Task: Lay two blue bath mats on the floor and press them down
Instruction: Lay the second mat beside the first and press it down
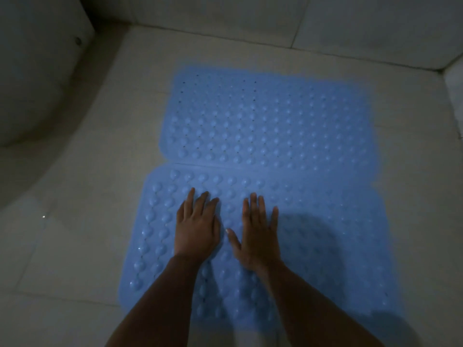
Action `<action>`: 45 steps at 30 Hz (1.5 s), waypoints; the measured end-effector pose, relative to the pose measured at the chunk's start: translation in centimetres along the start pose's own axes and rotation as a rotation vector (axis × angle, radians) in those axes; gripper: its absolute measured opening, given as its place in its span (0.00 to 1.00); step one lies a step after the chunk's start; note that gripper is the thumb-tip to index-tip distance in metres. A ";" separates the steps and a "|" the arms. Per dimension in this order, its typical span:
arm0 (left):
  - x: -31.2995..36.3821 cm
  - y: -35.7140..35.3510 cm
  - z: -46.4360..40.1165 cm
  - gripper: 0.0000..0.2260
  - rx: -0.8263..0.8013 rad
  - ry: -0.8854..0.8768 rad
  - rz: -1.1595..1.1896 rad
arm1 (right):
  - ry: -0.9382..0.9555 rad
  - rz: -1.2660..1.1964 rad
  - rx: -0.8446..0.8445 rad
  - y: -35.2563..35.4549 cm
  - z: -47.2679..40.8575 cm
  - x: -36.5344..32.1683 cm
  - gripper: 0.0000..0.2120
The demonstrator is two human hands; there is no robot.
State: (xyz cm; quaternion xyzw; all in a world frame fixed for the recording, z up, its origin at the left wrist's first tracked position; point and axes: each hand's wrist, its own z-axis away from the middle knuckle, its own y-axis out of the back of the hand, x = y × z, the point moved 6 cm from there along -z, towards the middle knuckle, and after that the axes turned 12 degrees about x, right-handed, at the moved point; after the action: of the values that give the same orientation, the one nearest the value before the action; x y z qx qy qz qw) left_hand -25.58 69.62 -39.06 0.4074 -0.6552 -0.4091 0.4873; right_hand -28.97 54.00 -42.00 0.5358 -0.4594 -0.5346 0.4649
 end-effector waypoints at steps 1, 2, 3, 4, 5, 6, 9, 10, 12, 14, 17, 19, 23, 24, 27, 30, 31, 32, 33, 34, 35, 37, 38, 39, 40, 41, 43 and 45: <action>-0.2 -0.3 0.0 0.22 0.009 -0.014 0.000 | 0.005 0.009 0.027 -0.2 0.1 0.0 0.42; -0.4 -0.7 -0.1 0.23 0.011 -0.033 0.000 | 0.007 0.016 0.046 -0.4 0.0 0.1 0.43; -0.5 -1.1 -0.2 0.24 0.006 -0.056 0.002 | 0.007 0.017 0.046 -0.7 -0.2 0.1 0.44; -0.6 -1.4 -0.1 0.24 -0.007 -0.078 0.001 | 0.007 0.010 0.032 -1.0 -0.2 0.0 0.44; -0.6 -1.6 0.1 0.24 -0.022 -0.098 -0.003 | 0.002 -0.005 0.021 -1.2 -0.2 0.1 0.45; -0.6 -1.6 0.2 0.24 -0.042 -0.116 -0.011 | -0.010 -0.029 0.008 -1.4 -0.2 0.2 0.46; -0.6 -1.4 0.1 0.25 -0.118 -0.114 -0.042 | -0.068 -0.122 -0.068 -1.0 -0.4 0.3 0.43; -0.4 -1.1 -0.1 0.25 -0.138 -0.106 -0.047 | -0.086 -0.158 -0.094 -0.4 -0.9 0.4 0.42; 0.5 -0.8 -0.5 0.26 -0.181 -0.106 -0.043 | -0.136 -0.259 -0.163 1.4 -3.0 1.3 0.36; 1.5 -1.5 -0.6 0.27 -0.243 -0.114 -0.026 | -0.206 -0.364 -0.217 3.9 -5.6 2.5 0.28; 2.6 -4.1 0.3 0.32 -0.290 -0.154 -0.071 | -0.168 -0.383 -0.078 6.6 -7.9 3.9 0.20; 2.8 -5.1 0.6 0.36 -0.252 -0.152 -0.102 | -0.158 -0.410 0.059 7.2 -8.1 4.8 0.17; 3.4 -4.7 0.6 0.35 -0.136 -0.163 -0.092 | -0.041 -0.415 0.242 6.5 -7.5 5.9 0.17; 3.5 -4.7 0.5 0.34 -0.121 -0.164 -0.080 | -0.020 -0.424 0.273 6.1 -7.4 6.3 0.16; 3.1 -5.1 0.7 0.35 -0.124 -0.165 -0.054 | 0.052 -0.431 0.320 4.4 -7.3 7.0 0.13; 3.1 -5.6 0.8 0.40 -0.170 -0.166 -0.056 | 0.052 -0.416 0.323 4.0 -7.8 7.2 0.12; 3.1 -5.3 0.7 0.42 -0.202 -0.154 -0.063 | 0.043 -0.412 0.324 4.4 -7.9 6.8 0.12; 3.0 -5.0 0.5 0.43 -0.245 -0.149 -0.052 | 0.024 -0.407 0.319 5.2 -8.0 6.2 0.12; 2.9 -4.8 0.1 0.43 -0.300 -0.143 -0.012 | -0.008 -0.408 0.295 5.9 -8.1 5.4 0.12; 2.5 -4.3 -0.2 0.40 -0.338 -0.131 0.046 | -0.040 -0.416 0.245 6.4 -8.3 4.5 0.13; 1.8 -3.1 -0.7 0.36 -0.332 -0.117 0.100 | -0.057 -0.420 0.183 6.7 -8.4 3.2 0.14; -0.6 -0.5 -1.1 0.28 -0.200 -0.080 0.105 | -0.032 -0.415 0.105 6.7 -8.3 0.2 0.16; -2.2 0.8 -1.0 0.25 -0.133 -0.044 0.070 | -0.002 -0.411 0.083 6.4 -8.0 -1.6 0.18; -3.6 1.7 -0.8 0.24 -0.086 -0.003 0.040 | 0.028 -0.393 0.043 5.4 -7.6 -3.3 0.22; -4.8 2.5 -0.6 0.23 -0.044 0.029 0.016 | 0.054 -0.357 -0.016 4.0 -7.0 -5.1 0.25; -5.7 3.1 -0.4 0.22 -0.013 0.054 -0.004 | 0.077 -0.303 -0.069 2.5 -6.3 -6.6 0.29; -7.5 3.4 0.2 0.22 0.039 0.091 -0.034 | 0.110 -0.192 -0.076 -0.3 -4.9 -9.1 0.36; -8.9 3.4 0.8 0.22 0.063 0.116 -0.044 | 0.098 -0.102 -0.021 -1.4 -4.0 -10.2 0.41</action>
State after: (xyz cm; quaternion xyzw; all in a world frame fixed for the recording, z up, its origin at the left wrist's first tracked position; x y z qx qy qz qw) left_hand -25.06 79.15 -38.75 0.4597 -0.6293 -0.3745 0.5024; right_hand -25.08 64.29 -41.91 0.5789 -0.4026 -0.5356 0.4646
